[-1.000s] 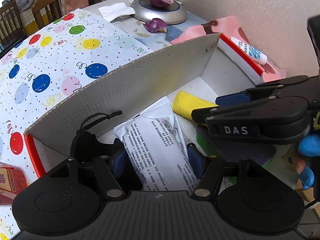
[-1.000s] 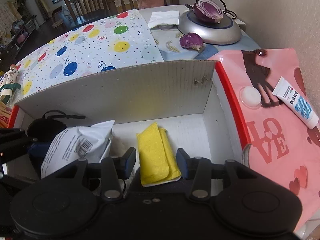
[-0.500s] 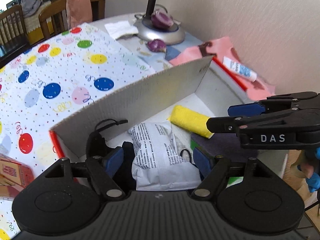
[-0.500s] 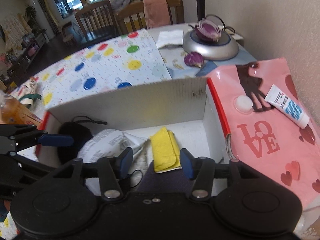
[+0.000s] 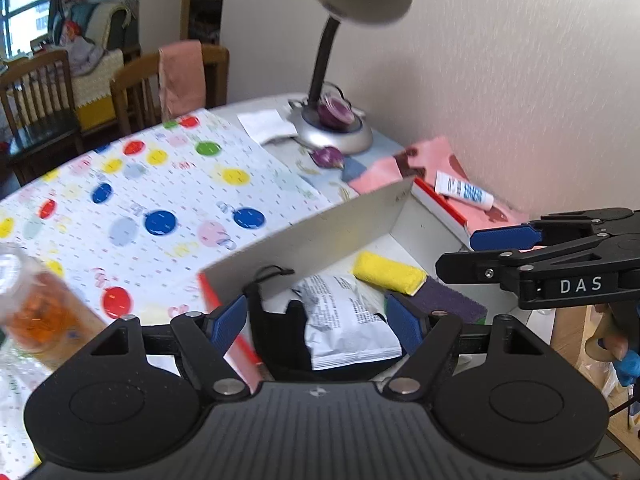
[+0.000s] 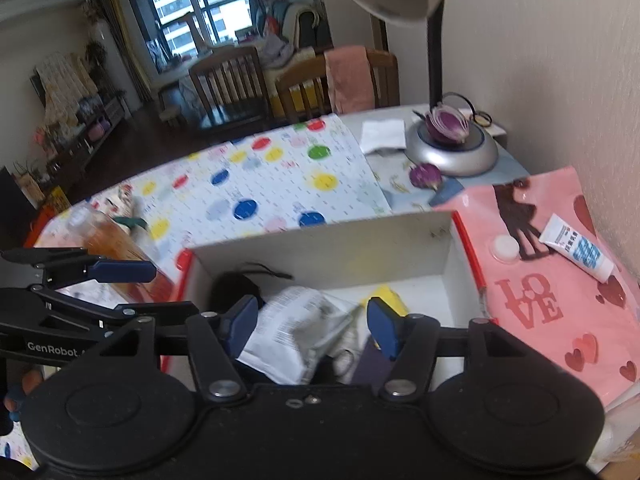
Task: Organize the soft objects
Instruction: 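Move both open grippers back over the table toward the tote bag and puff, then grasp the Christmas-print tote bag with the right gripper while the left grasps the pink mesh puff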
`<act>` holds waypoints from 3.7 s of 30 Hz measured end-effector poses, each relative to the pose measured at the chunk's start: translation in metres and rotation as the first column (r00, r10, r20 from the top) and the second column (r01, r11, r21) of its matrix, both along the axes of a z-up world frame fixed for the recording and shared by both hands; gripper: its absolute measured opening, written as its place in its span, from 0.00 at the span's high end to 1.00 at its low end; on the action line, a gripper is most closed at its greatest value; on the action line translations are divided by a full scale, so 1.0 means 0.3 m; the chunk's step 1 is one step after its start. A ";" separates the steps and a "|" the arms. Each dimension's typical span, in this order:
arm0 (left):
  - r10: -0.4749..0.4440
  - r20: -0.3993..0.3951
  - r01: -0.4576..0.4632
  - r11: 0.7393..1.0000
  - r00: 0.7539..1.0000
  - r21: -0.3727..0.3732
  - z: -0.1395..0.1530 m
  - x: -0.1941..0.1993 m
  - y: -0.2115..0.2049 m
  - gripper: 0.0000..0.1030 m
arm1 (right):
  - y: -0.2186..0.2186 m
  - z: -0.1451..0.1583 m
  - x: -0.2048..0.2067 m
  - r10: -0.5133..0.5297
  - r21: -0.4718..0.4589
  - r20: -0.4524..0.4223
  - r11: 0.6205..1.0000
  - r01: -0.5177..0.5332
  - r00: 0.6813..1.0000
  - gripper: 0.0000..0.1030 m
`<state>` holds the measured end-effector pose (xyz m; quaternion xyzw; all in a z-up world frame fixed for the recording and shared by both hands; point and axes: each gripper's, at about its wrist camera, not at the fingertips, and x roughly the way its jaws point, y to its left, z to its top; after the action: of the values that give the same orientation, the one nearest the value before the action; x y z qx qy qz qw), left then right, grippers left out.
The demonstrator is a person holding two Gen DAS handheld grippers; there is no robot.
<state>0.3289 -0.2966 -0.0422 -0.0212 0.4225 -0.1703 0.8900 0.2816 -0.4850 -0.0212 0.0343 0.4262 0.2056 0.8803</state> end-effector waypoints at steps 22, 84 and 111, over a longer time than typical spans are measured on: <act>0.189 0.112 -0.177 0.978 0.976 -0.111 0.183 -0.283 0.527 0.18 | 0.433 0.191 -0.223 0.130 0.065 0.126 0.988 -0.139 0.983 0.23; 0.353 -0.202 -0.349 0.935 0.913 0.060 -0.244 0.005 1.496 0.01 | 1.637 -0.321 0.504 0.208 -0.174 -0.137 0.957 -0.230 0.969 0.07; 0.357 -0.225 -0.358 0.933 0.906 0.041 -0.284 0.005 1.512 0.73 | 1.642 -0.245 0.420 0.246 -0.199 0.005 0.950 -0.240 0.969 0.95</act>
<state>0.3305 0.1571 -0.1275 -0.1182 0.5109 -0.0011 0.8515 0.4076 0.0077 -0.0947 -0.1089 0.4322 0.2695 0.8537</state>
